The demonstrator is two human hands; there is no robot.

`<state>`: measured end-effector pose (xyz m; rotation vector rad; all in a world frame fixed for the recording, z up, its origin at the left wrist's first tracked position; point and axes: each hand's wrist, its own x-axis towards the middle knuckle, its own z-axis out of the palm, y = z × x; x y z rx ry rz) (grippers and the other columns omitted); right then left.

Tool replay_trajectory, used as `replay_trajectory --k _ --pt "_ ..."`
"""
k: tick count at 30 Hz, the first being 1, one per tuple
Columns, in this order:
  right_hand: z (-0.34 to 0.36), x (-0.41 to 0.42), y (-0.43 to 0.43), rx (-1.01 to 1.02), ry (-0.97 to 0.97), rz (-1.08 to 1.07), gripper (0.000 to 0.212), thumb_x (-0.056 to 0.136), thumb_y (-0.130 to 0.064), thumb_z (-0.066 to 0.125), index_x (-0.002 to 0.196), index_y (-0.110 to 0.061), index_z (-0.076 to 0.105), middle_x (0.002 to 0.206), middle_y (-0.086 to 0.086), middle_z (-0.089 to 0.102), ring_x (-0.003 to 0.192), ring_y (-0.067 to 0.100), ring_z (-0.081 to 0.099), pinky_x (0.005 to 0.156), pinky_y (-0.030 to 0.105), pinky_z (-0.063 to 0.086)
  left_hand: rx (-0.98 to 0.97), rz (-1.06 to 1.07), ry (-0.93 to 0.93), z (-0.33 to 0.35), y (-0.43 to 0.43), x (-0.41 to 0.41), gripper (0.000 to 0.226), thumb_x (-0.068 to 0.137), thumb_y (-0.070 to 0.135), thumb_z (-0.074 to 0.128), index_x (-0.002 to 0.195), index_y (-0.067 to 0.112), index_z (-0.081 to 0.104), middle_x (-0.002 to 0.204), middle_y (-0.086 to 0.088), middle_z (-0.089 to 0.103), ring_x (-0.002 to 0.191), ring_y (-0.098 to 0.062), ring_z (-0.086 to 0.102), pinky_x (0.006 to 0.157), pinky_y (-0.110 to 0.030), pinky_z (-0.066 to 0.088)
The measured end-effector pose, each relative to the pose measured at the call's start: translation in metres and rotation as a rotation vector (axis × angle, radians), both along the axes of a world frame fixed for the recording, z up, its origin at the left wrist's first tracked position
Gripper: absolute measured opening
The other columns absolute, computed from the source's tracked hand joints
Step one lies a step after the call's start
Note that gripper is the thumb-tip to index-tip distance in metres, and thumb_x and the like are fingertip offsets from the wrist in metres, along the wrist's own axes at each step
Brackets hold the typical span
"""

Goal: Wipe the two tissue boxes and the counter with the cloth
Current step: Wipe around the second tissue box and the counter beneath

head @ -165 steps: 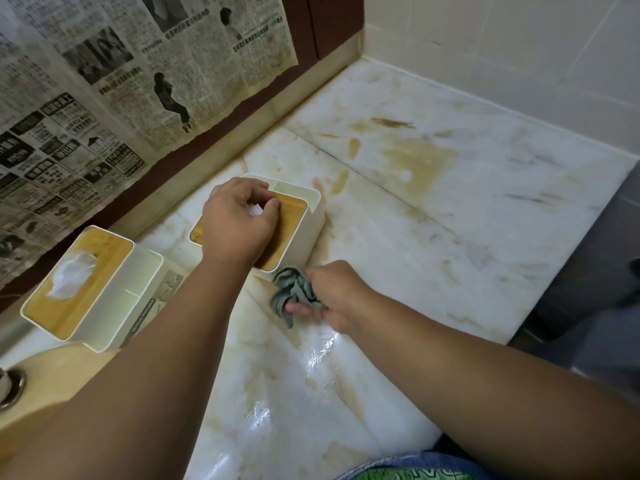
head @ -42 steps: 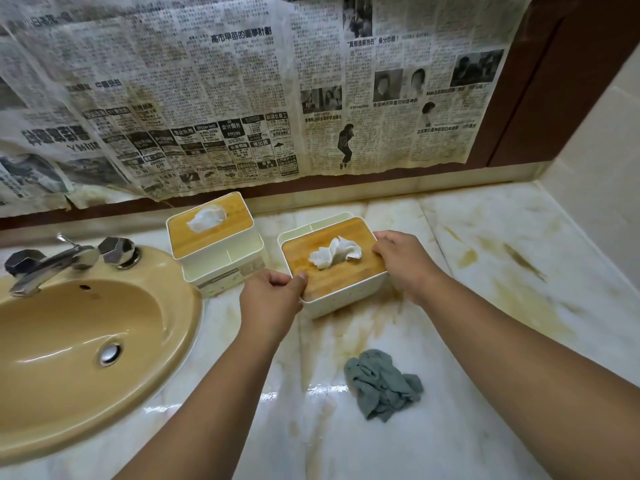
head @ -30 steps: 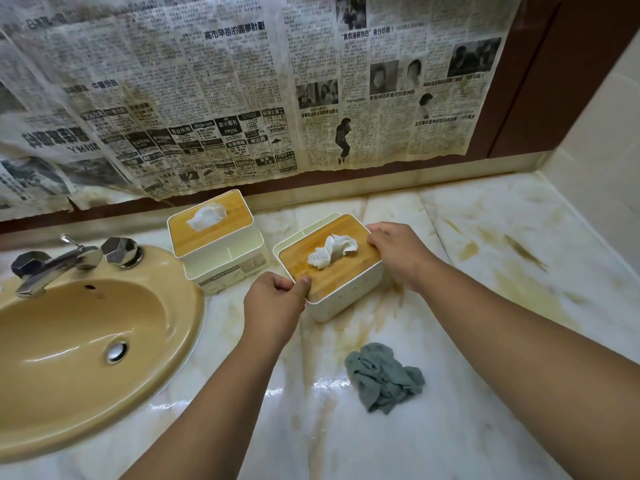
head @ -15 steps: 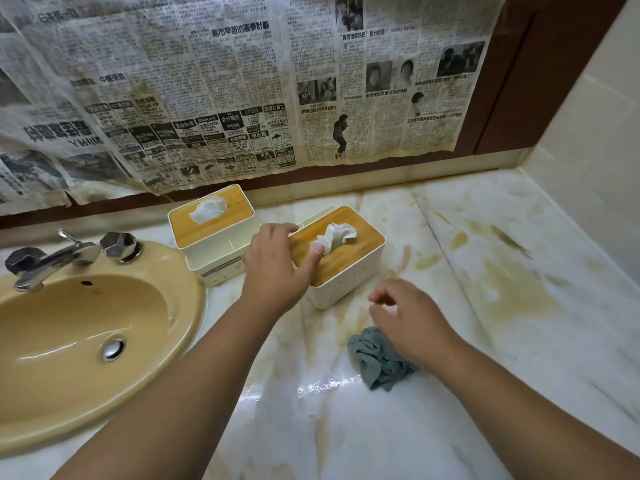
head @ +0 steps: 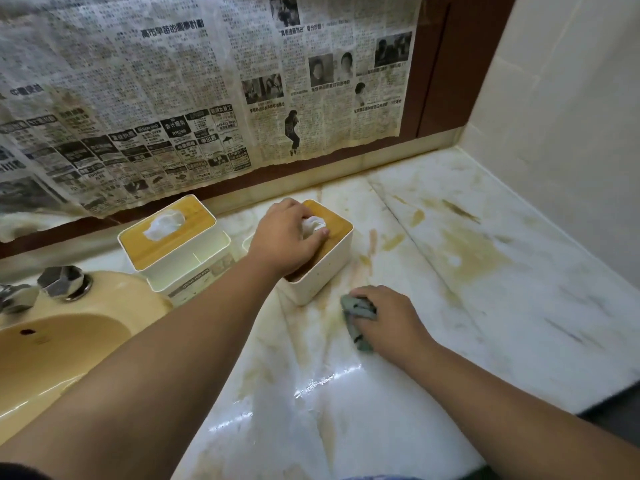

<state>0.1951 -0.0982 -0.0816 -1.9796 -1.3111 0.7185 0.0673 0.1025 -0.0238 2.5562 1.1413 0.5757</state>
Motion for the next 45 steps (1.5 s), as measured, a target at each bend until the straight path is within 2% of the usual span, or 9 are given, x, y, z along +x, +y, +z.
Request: replay_trajectory --k 5,10,14,17,21,25,30,36,45 --pt "0.027 0.006 0.040 0.173 0.541 -0.546 0.010 0.085 -0.015 0.075 0.089 -0.022 0.069 0.088 0.001 0.075 0.084 0.021 0.073 0.081 0.040 0.061 0.049 -0.008 0.010 -0.003 0.011 0.005 0.039 0.086 0.056 0.062 0.102 0.022 0.071 0.098 0.006 0.059 0.099 -0.019 0.055 0.077 -0.028 0.037" --pt "0.042 -0.002 0.080 0.155 0.766 -0.660 0.019 0.079 -0.003 0.064 0.089 -0.018 0.070 0.095 0.011 0.074 0.077 0.024 0.069 0.069 0.036 0.058 0.067 -0.001 -0.036 -0.009 0.015 0.006 0.032 0.087 0.053 0.062 0.100 0.024 0.071 0.098 0.006 0.060 0.100 -0.018 0.054 0.078 -0.026 0.033" --pt "0.034 -0.033 0.085 0.046 0.654 -0.619 0.021 0.079 0.002 0.056 0.079 -0.017 0.065 0.076 0.002 0.066 0.068 0.021 0.059 0.063 0.028 0.047 0.060 0.001 -0.092 -0.013 0.016 0.006 0.027 0.087 0.047 0.063 0.098 0.024 0.070 0.097 0.005 0.062 0.100 -0.019 0.055 0.079 -0.024 0.032" --pt "0.022 -0.062 0.077 -0.081 0.564 -0.577 0.016 0.080 0.000 0.058 0.077 -0.014 0.063 0.079 0.004 0.066 0.075 0.027 0.062 0.066 0.030 0.049 0.061 -0.007 -0.114 -0.013 0.016 0.006 0.025 0.086 0.045 0.064 0.096 0.023 0.069 0.096 0.006 0.061 0.098 -0.019 0.054 0.079 -0.023 0.031" --pt "0.019 -0.082 0.067 -0.124 0.770 -0.575 0.011 0.078 -0.003 0.067 0.088 -0.004 0.069 0.091 0.016 0.073 0.080 0.031 0.068 0.074 0.039 0.059 0.067 -0.010 -0.113 -0.013 0.016 0.006 0.026 0.087 0.045 0.063 0.098 0.022 0.069 0.098 0.006 0.061 0.099 -0.019 0.053 0.080 -0.023 0.031" --pt "0.027 -0.080 0.064 -0.016 0.858 -0.574 0.034 0.061 -0.018 0.071 0.092 -0.003 0.071 0.094 0.019 0.075 0.092 0.038 0.073 0.081 0.054 0.061 0.063 -0.011 -0.111 -0.013 0.016 0.007 0.027 0.086 0.044 0.065 0.098 0.021 0.069 0.099 0.006 0.061 0.098 -0.020 0.054 0.080 -0.022 0.030" --pt "0.039 -0.042 0.081 0.149 0.720 -0.655 0.018 0.067 -0.016 0.069 0.084 -0.010 0.071 0.087 0.011 0.076 0.080 0.024 0.072 0.077 0.044 0.060 0.068 -0.010 -0.109 -0.014 0.016 0.006 0.026 0.084 0.043 0.067 0.095 0.020 0.069 0.096 0.005 0.061 0.096 -0.021 0.054 0.079 -0.022 0.031" --pt "0.030 -0.019 0.100 0.107 0.703 -0.695 0.011 0.074 -0.011 0.061 0.080 -0.009 0.071 0.075 0.004 0.071 0.068 0.020 0.061 0.065 0.033 0.053 0.060 0.054 -0.099 -0.012 0.016 0.007 0.026 0.086 0.045 0.066 0.097 0.022 0.069 0.099 0.007 0.061 0.099 -0.019 0.052 0.082 -0.024 0.033" --pt "0.009 -0.045 0.081 -0.032 0.765 -0.576 0.009 0.075 -0.007 0.063 0.082 -0.006 0.069 0.082 0.012 0.073 0.072 0.024 0.064 0.066 0.038 0.056 0.046 0.080 -0.079 -0.011 0.015 0.009 0.027 0.086 0.046 0.066 0.098 0.023 0.068 0.099 0.008 0.059 0.102 -0.017 0.052 0.084 -0.024 0.034"
